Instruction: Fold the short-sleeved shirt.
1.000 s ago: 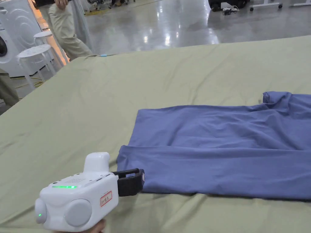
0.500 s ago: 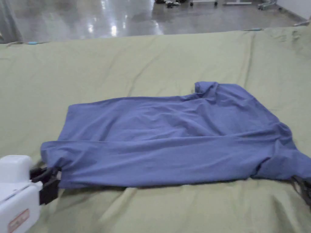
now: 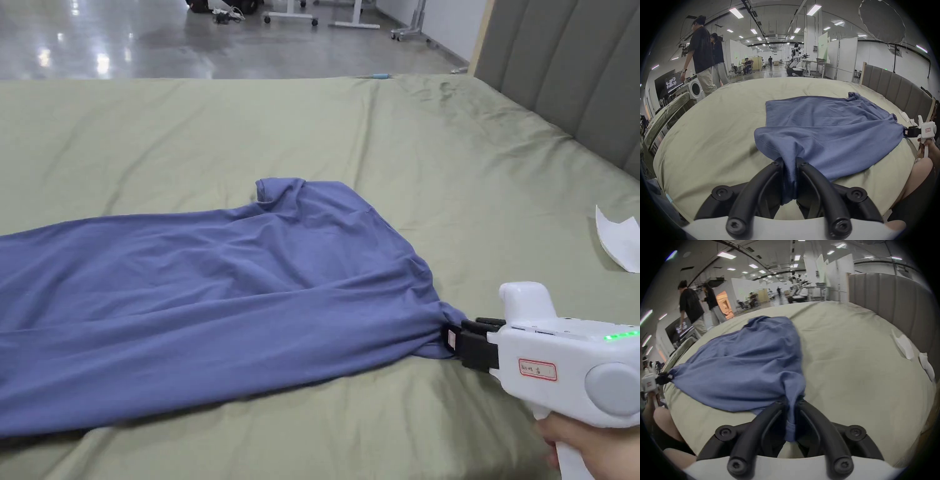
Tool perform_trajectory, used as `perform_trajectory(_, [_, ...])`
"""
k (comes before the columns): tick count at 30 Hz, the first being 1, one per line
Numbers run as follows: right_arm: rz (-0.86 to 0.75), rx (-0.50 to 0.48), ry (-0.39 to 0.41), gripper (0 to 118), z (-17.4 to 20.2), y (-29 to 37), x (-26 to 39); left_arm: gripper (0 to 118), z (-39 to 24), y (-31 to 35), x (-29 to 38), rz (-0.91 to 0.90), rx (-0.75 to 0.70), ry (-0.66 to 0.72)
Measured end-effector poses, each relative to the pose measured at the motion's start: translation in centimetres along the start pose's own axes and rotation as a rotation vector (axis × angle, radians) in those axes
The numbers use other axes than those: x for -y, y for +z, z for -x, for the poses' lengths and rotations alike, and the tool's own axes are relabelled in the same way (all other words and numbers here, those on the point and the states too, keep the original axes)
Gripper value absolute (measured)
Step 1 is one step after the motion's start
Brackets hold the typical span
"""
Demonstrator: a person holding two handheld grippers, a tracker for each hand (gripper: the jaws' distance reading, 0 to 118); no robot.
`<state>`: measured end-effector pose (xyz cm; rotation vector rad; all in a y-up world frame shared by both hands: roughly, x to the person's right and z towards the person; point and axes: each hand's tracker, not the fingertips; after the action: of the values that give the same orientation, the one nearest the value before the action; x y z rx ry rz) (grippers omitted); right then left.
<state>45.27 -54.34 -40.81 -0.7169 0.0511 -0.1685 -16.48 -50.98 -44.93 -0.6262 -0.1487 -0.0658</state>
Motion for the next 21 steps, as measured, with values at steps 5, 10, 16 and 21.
perform_trajectory(5, [-0.021,0.065,0.11,8,1.5,2.1,-0.1,13,1.1,0.7,-1.0,-0.006,0.027,0.055])
perform_trajectory(10, [-0.106,0.013,0.119,8,2.2,7.8,-1.2,13,3.3,3.7,-2.8,-0.037,0.055,0.114])
perform_trajectory(16, [-0.098,0.018,0.233,8,4.4,13.4,1.1,13,6.0,7.5,-0.6,0.036,0.164,0.174])
perform_trajectory(21, [0.025,0.106,0.336,8,4.7,12.2,5.7,13,4.9,8.1,4.5,0.143,0.173,0.089])
